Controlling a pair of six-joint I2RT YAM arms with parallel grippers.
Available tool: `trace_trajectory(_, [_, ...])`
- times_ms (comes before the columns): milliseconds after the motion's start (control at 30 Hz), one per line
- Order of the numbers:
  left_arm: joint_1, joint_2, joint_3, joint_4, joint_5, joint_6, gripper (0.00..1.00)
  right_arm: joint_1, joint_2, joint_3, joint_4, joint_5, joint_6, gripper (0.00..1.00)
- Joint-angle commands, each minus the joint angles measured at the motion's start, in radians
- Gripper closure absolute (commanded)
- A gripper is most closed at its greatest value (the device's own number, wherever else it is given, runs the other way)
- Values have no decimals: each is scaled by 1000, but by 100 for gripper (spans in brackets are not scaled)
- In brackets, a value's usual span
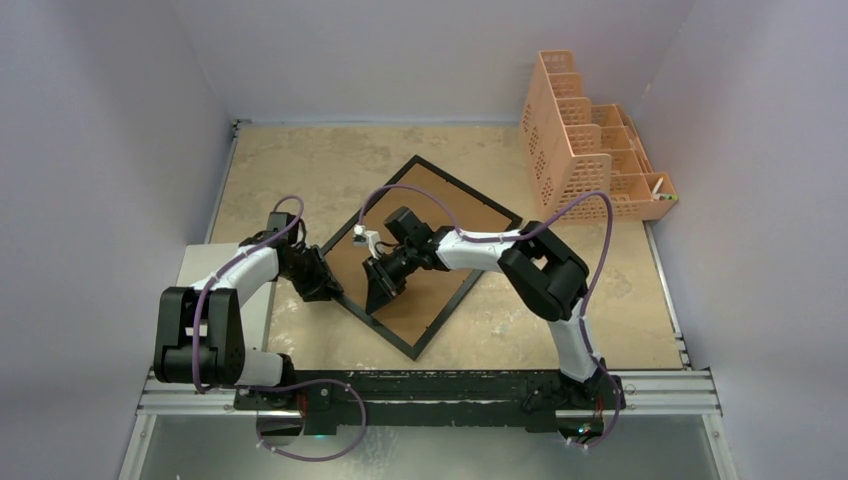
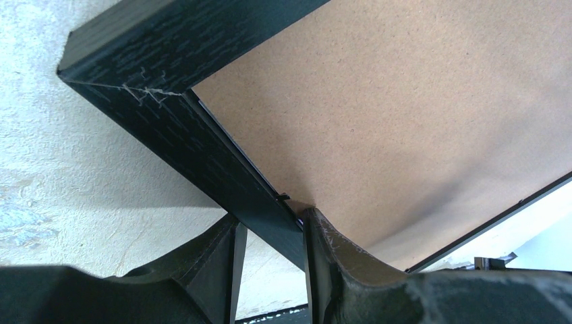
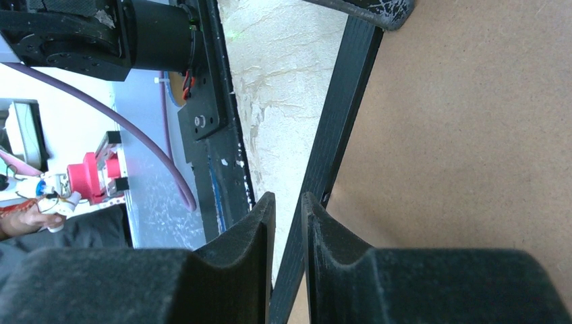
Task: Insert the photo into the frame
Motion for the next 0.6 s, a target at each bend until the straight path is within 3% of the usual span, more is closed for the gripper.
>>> trace_trajectory(0, [-2,19,14,14,-83,18,62,6,22,38,-13,-38,5,76])
trace_trajectory(567, [-2,26,16,16,-85,18,63,13,70,62,-54,-17,4,77])
